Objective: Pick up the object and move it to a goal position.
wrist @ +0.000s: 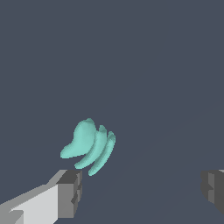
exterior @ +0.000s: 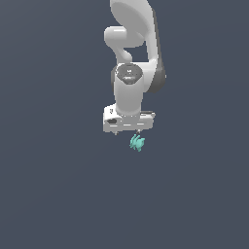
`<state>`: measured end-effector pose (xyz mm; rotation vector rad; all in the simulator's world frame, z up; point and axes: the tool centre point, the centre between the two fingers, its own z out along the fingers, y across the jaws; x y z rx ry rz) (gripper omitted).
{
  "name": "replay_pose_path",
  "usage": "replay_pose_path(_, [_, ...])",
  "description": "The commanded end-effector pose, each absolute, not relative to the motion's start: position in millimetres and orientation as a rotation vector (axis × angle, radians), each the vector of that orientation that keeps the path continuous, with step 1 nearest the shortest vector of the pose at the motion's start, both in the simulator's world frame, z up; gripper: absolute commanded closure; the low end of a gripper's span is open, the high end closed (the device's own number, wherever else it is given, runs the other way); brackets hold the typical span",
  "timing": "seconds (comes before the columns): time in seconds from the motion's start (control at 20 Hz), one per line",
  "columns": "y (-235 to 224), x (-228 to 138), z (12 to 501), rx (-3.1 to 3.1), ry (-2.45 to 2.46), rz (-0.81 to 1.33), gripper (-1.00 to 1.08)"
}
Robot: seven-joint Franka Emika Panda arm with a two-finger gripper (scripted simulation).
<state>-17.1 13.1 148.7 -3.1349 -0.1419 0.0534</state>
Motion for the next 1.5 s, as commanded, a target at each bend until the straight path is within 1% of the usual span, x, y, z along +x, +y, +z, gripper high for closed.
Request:
replay_pose_path(0.0, [14, -17, 148, -3.135, -0.132, 0.052, -0.92])
replay_pose_path(0.5, [25, -19, 136, -3.138, 0.035, 0.043, -0.92])
replay_pose_path(1.45, [60, -30, 96, -3.079, 0.621, 0.007, -0.92])
